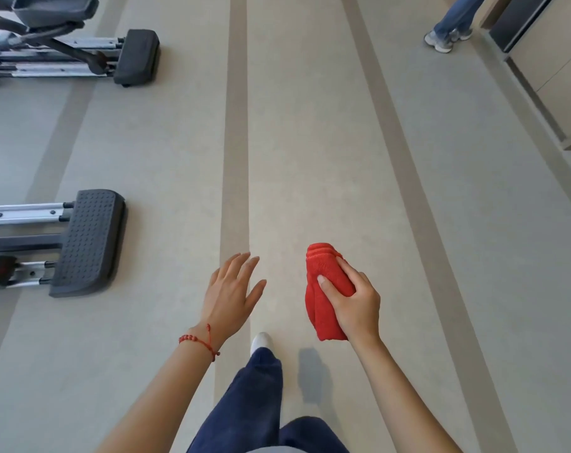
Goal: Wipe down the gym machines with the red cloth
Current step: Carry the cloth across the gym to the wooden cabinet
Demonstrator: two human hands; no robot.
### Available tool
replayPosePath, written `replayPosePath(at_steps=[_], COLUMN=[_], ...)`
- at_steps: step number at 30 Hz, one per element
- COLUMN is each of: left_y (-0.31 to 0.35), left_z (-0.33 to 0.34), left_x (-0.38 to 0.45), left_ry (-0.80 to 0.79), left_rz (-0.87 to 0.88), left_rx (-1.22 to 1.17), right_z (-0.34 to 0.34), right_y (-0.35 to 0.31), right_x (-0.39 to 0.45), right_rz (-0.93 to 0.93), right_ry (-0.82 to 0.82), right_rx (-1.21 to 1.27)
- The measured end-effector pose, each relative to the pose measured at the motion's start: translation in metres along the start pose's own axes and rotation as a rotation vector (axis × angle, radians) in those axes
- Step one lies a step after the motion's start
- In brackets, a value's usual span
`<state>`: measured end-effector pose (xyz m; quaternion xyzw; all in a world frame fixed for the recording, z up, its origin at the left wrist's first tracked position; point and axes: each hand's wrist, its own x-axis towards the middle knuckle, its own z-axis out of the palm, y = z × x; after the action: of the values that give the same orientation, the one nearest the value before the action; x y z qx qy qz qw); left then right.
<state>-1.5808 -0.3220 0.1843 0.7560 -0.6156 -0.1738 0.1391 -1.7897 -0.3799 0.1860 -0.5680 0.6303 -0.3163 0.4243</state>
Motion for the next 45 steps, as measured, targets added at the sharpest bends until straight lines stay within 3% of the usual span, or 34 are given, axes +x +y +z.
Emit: replayPosePath(at_steps=[14,29,45], left_y=[-0.006,0.041,0.072], left_z=[-0.017,-0.029,-0.056], left_x=[0.238,0.500,0.827], left_ry=[-0.042,-0.077,-0.157], left_rz=[0.053,0.053,0.238], left_rx=[-0.038,-0.015,-0.019], right_z=[0.030,0.018,0.030], right_y=[-0.042,-0.092,-0.158], right_x=[0.206,0.468,0.749], right_rz=[0.106,0.089,0.140], right_ry=[0.070,0.042,0.190], right_rx=[0.003,-0.008,0.006])
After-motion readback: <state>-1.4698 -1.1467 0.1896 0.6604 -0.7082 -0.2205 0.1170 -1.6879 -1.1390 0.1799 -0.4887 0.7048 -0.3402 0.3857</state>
